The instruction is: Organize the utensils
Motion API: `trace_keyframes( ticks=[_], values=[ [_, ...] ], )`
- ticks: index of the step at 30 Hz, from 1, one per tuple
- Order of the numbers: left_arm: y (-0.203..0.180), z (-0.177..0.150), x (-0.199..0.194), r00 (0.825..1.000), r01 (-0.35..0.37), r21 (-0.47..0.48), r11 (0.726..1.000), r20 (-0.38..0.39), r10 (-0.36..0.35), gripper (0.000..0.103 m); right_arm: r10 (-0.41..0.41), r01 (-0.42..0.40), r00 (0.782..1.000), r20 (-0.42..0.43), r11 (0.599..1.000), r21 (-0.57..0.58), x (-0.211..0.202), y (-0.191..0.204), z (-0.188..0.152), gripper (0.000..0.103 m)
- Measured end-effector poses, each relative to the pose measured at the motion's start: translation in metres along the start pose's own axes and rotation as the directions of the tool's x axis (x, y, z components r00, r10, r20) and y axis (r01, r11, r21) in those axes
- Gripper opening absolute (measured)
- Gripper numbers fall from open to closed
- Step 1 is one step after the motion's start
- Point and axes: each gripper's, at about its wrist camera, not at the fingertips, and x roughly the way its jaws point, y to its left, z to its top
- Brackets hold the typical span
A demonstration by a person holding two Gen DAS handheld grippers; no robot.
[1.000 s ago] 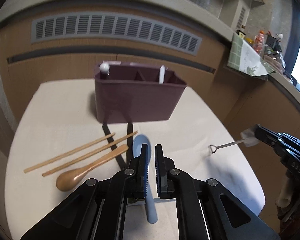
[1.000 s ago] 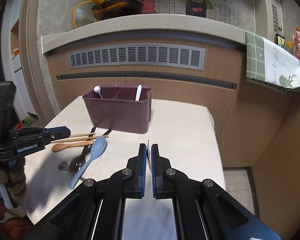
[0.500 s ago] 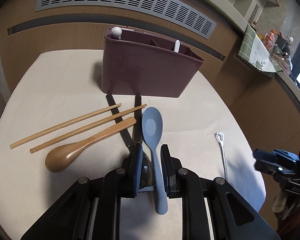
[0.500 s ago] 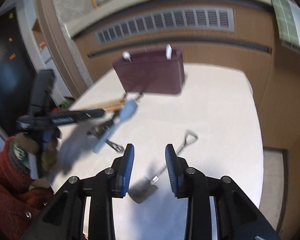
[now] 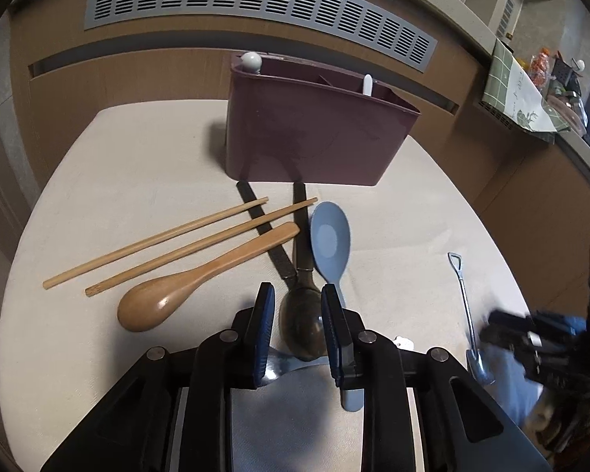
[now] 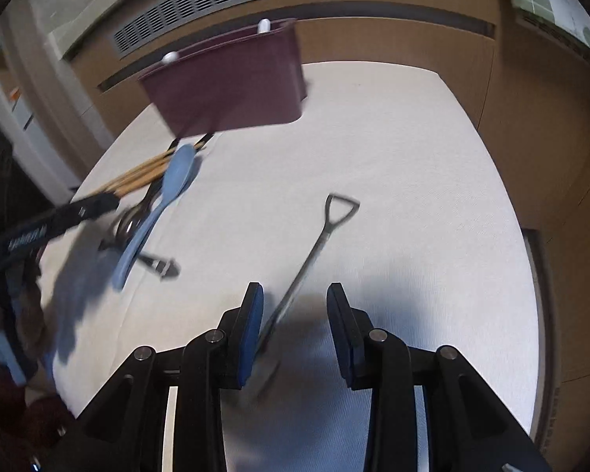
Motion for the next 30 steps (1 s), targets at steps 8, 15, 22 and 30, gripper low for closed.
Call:
trace_keyframes(
  ticks=[8, 15, 22, 30],
  values=[
    [-0.004, 0.002, -0.003, 0.999, 0.035, -0.022, 0.999, 0.014, -0.034, 0.027, 0.003, -0.01, 0.999, 0.054, 0.992, 0.124, -0.022, 0.026, -0.058, 0.049],
    [-0.001, -0.006, -0.013, 0.999, 0.031, -0.017, 0.999, 0.025, -0.03, 0.028, -0.224, 0.226, 0.972, 0.071, 0.974, -0.03, 0.005, 0.069, -0.04, 0.049],
    [-0.007, 0.002, 0.0, 0.998, 0.056, -0.009, 0.998, 0.01, -0.056, 0.033, -0.214, 0.222, 0.963, 0.163, 0.974, -0.034, -0.019, 0.049, -0.027, 0.006],
    [-0.02, 0.033, 0.039, 1.0, 0.008, 0.004, 1.0, -0.022, -0.008, 0.037, -0.106, 0.113, 0.948, 0.299, 0.994, -0.006, -0.055, 0.016, 0.027, 0.006]
  ],
)
